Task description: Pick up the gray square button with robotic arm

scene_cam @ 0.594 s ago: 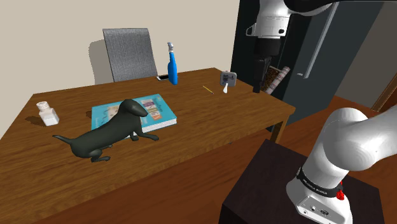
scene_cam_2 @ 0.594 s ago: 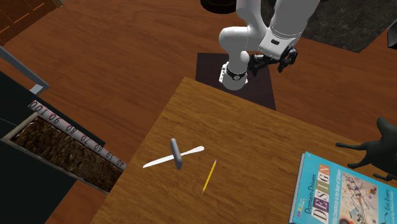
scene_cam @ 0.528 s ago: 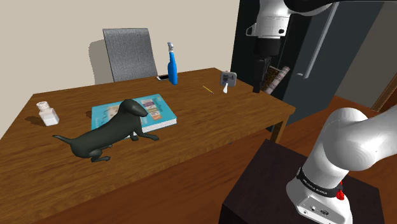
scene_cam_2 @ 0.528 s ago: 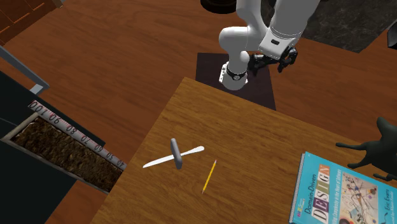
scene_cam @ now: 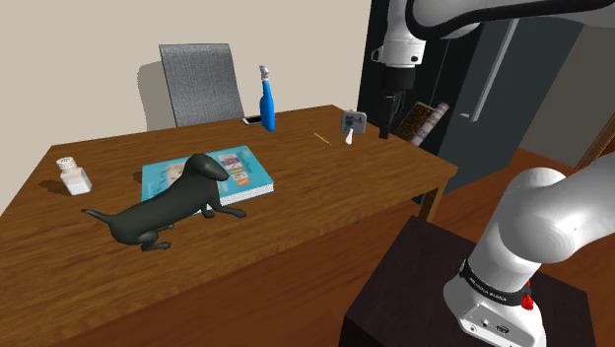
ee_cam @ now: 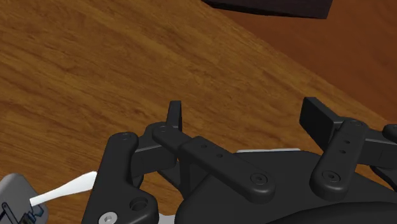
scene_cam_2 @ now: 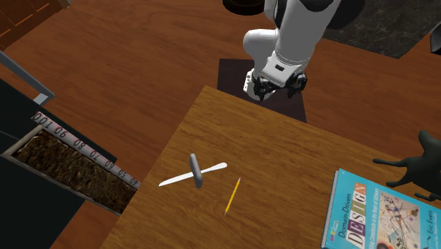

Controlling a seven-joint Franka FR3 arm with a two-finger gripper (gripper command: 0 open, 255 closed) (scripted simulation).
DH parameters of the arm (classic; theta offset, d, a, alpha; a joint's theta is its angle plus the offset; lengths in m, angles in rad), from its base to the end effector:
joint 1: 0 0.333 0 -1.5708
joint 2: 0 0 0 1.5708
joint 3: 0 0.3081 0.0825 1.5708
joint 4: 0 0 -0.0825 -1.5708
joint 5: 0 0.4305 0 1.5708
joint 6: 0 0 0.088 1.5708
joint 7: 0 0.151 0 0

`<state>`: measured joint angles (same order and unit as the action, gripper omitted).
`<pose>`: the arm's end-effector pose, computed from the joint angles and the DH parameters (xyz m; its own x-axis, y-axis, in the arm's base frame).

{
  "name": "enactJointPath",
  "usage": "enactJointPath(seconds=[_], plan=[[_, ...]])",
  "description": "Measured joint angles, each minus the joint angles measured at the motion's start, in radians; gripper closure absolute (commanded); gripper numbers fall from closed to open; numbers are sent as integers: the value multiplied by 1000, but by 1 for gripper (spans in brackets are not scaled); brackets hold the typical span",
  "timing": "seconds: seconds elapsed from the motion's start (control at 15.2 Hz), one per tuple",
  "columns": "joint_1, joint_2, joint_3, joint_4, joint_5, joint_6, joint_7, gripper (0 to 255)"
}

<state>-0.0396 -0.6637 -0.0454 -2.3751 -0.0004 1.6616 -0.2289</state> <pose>0.3920 -0.0341 0.4924 0.9871 0.1543 -0.0427 0.1528 -0.9875 -0.0383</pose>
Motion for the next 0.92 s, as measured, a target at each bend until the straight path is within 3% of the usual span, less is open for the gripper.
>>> enactJointPath(seconds=[0.46,0.92], plan=[[-49,173,-74,63,-83,141,-80,0],[-88,374,-141,199,-131,247,-150,0]])
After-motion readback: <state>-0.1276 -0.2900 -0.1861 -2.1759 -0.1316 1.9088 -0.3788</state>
